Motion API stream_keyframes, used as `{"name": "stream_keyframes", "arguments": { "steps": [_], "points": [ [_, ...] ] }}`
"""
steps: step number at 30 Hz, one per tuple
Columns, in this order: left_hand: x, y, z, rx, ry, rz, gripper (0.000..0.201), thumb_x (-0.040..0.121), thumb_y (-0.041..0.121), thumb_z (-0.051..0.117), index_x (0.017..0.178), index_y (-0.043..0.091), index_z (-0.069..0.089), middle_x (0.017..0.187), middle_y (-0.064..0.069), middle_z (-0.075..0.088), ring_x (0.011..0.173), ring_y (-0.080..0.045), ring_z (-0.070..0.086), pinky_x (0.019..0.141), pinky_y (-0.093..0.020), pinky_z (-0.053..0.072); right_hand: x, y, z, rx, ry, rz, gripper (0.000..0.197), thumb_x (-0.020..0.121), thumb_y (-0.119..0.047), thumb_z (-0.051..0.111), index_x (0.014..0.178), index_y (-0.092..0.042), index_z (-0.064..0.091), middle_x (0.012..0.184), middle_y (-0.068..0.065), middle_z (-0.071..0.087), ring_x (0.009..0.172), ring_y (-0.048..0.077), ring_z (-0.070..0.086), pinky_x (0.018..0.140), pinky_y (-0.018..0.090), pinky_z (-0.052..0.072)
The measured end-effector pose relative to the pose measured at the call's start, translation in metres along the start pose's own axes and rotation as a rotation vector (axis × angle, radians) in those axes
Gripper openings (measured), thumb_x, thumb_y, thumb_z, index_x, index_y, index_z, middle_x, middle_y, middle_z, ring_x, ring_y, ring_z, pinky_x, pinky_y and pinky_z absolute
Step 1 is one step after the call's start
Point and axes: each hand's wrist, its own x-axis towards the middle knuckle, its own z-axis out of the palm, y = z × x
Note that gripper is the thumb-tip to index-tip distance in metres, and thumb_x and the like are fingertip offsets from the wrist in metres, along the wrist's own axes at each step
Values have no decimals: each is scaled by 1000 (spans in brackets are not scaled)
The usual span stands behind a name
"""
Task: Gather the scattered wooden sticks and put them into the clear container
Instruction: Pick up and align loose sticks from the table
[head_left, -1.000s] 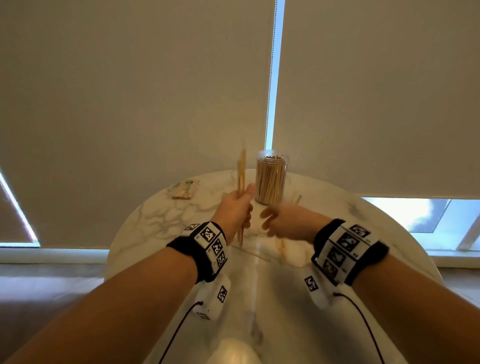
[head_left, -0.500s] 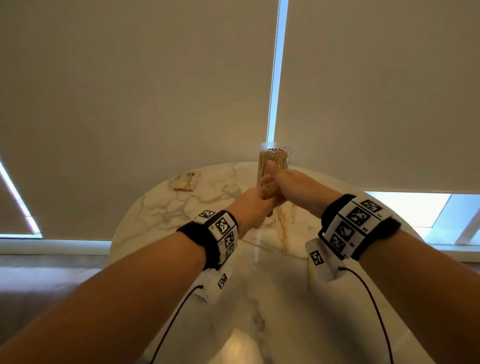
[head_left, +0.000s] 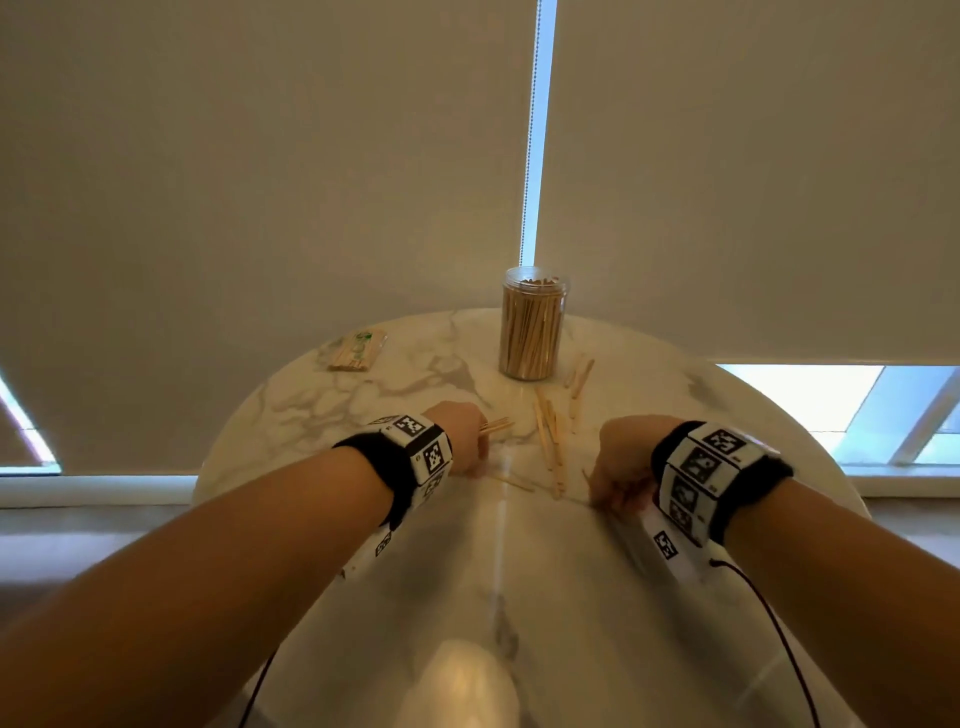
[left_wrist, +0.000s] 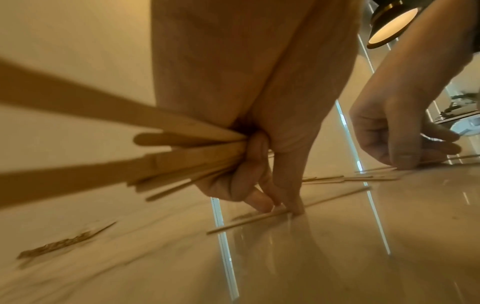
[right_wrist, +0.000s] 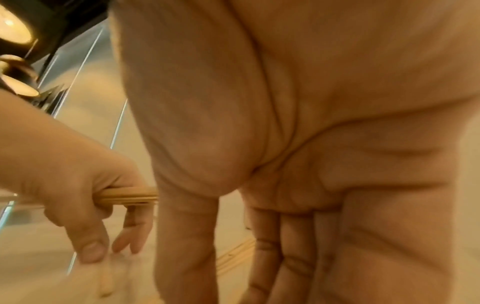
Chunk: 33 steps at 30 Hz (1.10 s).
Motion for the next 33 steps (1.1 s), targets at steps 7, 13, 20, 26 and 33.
{"name": "stream_keyframes", "arguments": {
  "steps": [7, 13, 20, 26, 33],
  "points": [
    [-4, 15, 9, 141, -45, 12, 36, 101, 27, 44, 116, -2, 60, 117, -16, 64, 101, -32, 60, 79, -32, 43, 2, -5, 4, 59, 104, -59, 22, 93, -13, 60, 76, -2, 67, 64, 10, 69, 52, 21, 63, 57, 28, 54],
    [3, 10, -5, -448, 70, -30, 30, 102, 24, 45, 115, 4, 62, 104, -10, 67, 83, -22, 58, 70, -31, 46, -2, -5, -9, 426, 283, -318, 12, 93, -16, 64, 95, -7, 72, 85, 6, 73, 68, 16, 66, 62, 27, 57],
    [-12, 31, -16, -1248, 14, 2, 20, 105, 26, 44, 107, 16, 61, 104, -3, 73, 93, -21, 65, 77, -38, 52, -17, -26, -19, 679, 387, -483, 14, 92, -14, 67, 94, -1, 72, 83, 11, 76, 60, 14, 63, 59, 27, 56],
    [-22, 51, -6, -1440, 98, 71, 33, 105, 38, 40, 120, 10, 49, 61, 2, 48, 44, -8, 38, 41, -22, 36, -17, -36, -17, 596, 525, -531, 17, 94, -25, 65, 97, -9, 71, 87, 6, 71, 62, 12, 56, 57, 27, 51],
    [-36, 68, 2, -1250, -26, 151, 29, 104, 28, 44, 77, 15, 41, 58, 3, 35, 43, -8, 26, 40, -20, 24, -27, -47, -22, 492, 315, -606, 48, 105, -47, 36, 108, -14, 71, 95, -2, 71, 85, 11, 64, 80, 31, 48]
  ]
}}
